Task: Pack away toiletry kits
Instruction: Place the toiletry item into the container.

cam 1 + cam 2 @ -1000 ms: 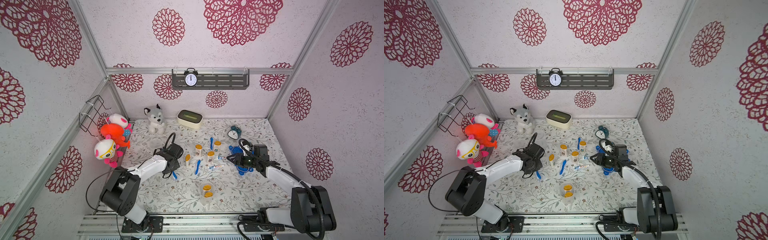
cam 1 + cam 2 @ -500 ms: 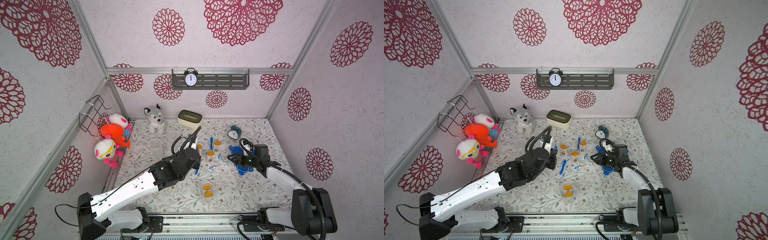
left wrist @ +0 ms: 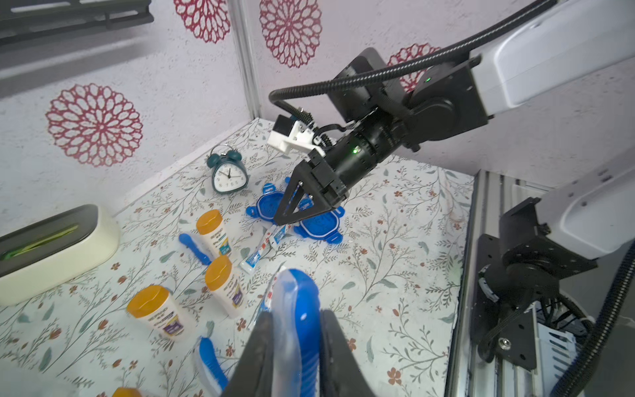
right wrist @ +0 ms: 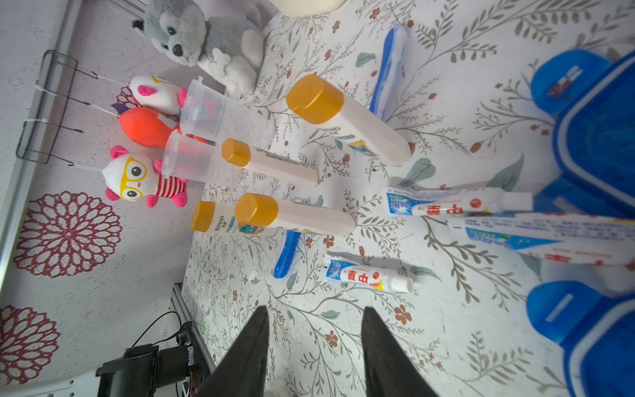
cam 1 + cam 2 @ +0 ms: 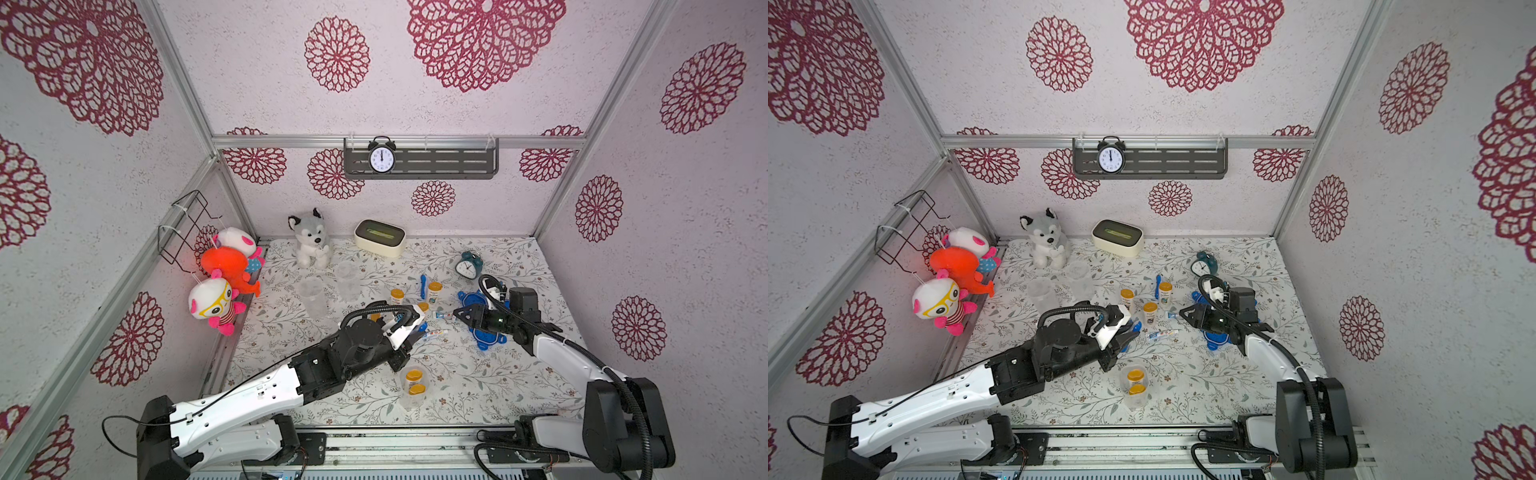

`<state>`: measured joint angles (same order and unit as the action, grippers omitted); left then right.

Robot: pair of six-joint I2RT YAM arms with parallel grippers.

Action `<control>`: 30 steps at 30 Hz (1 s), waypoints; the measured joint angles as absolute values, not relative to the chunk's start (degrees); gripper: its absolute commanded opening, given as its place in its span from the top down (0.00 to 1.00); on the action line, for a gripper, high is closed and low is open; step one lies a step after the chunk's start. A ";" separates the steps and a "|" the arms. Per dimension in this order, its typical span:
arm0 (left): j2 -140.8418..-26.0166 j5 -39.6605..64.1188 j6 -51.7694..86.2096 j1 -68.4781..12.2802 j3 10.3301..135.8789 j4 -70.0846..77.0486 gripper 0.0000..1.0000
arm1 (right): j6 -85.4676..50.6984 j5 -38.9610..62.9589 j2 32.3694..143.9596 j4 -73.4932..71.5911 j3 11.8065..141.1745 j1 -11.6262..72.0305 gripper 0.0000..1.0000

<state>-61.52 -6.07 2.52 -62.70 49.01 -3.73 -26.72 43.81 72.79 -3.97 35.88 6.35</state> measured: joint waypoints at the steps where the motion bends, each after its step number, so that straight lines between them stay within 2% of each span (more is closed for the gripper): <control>1: -61.41 -4.95 2.46 -62.70 48.38 -2.59 0.97 | -27.03 44.95 72.10 -5.93 34.76 6.35 0.55; 7: -61.39 -0.99 0.30 -62.74 44.36 2.42 0.98 | -27.03 48.25 60.75 -11.16 30.11 7.90 0.55; 14: -61.01 2.15 -1.67 -62.26 41.80 5.02 0.98 | -26.52 44.71 50.24 -9.65 31.27 11.27 0.54; 17: -59.40 4.67 -0.99 -62.19 41.43 5.45 0.99 | -25.04 42.22 50.48 -7.16 31.44 11.53 0.55; 22: -56.88 9.80 1.39 -62.19 40.97 6.85 0.98 | -23.07 40.69 56.86 -3.62 33.47 11.53 0.55; 30: -59.66 13.45 4.82 -62.26 39.44 8.67 1.00 | -21.69 40.71 60.77 -2.46 35.22 11.53 0.55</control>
